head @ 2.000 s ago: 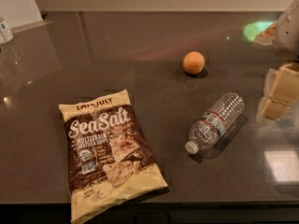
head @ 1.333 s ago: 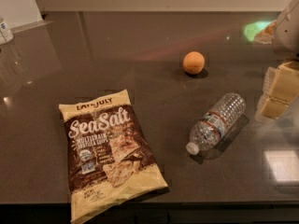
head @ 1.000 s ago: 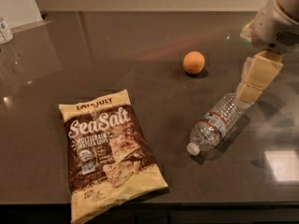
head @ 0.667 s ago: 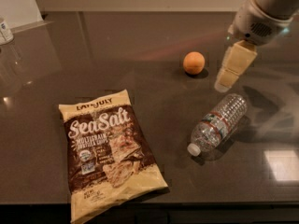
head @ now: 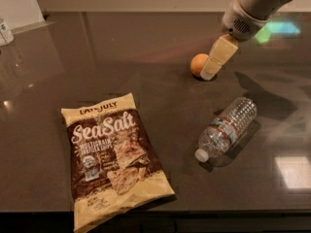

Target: Move orange near brown chip bag

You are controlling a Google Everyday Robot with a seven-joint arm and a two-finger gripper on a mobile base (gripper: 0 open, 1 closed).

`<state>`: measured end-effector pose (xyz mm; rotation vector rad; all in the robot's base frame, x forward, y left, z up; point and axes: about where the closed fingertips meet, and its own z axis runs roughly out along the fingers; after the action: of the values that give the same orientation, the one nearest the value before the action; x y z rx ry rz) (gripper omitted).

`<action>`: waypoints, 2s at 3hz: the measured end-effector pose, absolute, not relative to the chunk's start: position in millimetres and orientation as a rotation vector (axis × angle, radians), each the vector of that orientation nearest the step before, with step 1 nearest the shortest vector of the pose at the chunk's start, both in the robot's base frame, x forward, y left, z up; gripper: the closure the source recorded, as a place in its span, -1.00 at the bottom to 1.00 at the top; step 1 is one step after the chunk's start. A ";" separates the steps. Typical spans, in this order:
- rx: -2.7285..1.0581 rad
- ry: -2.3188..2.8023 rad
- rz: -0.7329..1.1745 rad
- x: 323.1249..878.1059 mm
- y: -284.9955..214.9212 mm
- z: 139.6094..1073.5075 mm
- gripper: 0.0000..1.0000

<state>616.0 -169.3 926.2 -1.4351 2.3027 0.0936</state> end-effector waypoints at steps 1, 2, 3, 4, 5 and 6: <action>-1.360 2.310 0.121 639.7 -164.1 910.5 -1.00; -1.287 2.320 0.166 656.8 -161.4 895.5 -1.00; -1.246 2.333 0.207 664.8 -158.4 881.1 -1.00; -1.217 2.356 0.224 668.6 -160.0 869.0 -1.00; -1.195 2.373 0.234 670.0 -161.7 860.8 -0.67; -1.185 2.381 0.245 671.2 -161.8 855.9 -0.21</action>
Offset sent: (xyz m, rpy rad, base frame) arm 0.0596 0.0072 -0.0432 0.1502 -0.0101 -0.1411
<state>671.2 -161.8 855.9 -1.1848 2.3808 0.2448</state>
